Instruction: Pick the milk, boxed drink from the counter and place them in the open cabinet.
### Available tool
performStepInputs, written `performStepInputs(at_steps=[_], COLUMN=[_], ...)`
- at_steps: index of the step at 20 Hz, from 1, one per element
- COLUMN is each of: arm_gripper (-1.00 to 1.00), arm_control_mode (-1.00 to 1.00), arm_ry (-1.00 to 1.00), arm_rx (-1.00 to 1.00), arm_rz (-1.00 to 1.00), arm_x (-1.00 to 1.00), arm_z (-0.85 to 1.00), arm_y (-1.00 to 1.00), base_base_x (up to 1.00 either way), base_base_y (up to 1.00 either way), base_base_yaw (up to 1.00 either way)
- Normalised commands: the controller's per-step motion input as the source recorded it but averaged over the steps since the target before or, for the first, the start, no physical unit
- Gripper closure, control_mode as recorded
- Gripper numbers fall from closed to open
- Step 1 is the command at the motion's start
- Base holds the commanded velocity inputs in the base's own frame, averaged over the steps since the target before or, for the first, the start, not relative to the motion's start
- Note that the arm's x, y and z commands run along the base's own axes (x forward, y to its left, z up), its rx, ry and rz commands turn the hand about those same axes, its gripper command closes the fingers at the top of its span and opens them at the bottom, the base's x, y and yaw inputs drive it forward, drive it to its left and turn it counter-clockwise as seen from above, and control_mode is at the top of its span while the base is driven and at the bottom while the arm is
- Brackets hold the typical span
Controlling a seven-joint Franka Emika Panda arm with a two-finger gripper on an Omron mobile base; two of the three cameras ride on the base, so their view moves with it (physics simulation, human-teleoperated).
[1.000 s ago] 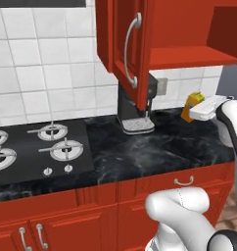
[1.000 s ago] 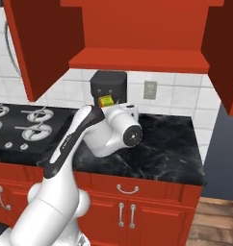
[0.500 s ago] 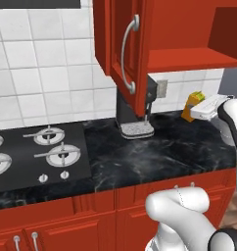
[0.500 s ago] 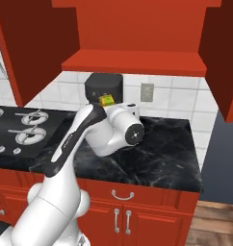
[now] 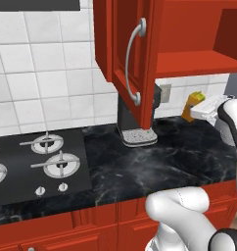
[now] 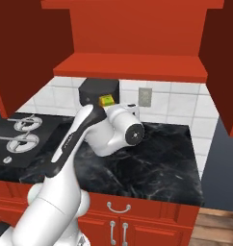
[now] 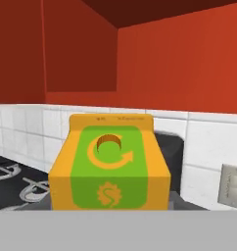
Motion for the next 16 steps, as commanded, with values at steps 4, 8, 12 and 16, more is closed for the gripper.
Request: performStepInputs(at_steps=[4,8,12,16], arm_gripper=[1.0,1.0,1.0,1.0], arm_control_mode=[-1.0,-1.0,-1.0,-1.0], arm_ry=[0.0,0.01,0.03,0.03], arm_rx=[0.06,0.02,0.0,0.0], arm_rz=[-0.04,-0.03,-0.06,-0.08], arm_x=[0.05,0.0,0.0,0.0], arm_z=[0.66,0.87,0.84,0.73], arm_y=[0.0,-0.06,-0.06,-0.08], base_base_x=[0.0,0.0,0.0,0.0], base_base_y=[0.0,0.0,0.0,0.0], base_base_yaw=[0.0,0.0,0.0,0.0])
